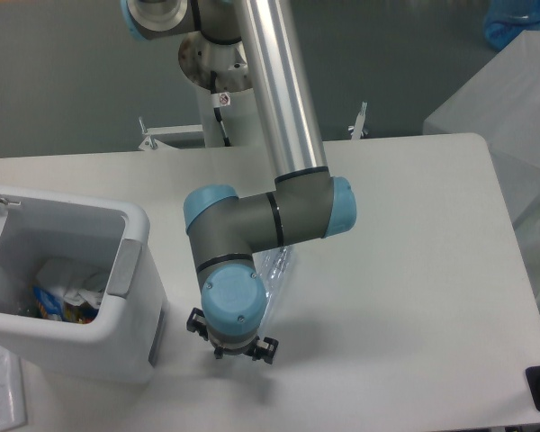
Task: Place the trash in the trash can
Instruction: 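Close the gripper on the bottle's cap end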
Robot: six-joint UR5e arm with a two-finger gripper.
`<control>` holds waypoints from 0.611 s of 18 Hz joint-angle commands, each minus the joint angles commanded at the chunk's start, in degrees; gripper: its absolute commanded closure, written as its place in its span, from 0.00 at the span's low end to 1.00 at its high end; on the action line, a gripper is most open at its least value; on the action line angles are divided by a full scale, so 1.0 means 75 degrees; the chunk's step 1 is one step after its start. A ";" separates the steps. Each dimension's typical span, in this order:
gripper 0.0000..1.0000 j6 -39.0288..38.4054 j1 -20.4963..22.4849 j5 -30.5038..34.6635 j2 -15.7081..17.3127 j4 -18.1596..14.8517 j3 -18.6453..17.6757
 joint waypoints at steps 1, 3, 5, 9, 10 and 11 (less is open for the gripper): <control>0.08 -0.0012 -0.0047 0.0199 -0.0058 0.0000 0.0023; 0.08 -0.0024 -0.0083 0.0399 -0.0129 0.0000 0.0047; 0.12 -0.0024 -0.0083 0.0400 -0.0141 0.0000 0.0047; 0.34 -0.0128 -0.0083 0.0400 -0.0129 -0.0012 0.0070; 0.38 -0.0176 -0.0083 0.0400 -0.0152 -0.0011 0.0059; 0.39 -0.0222 -0.0083 0.0400 -0.0199 0.0000 0.0070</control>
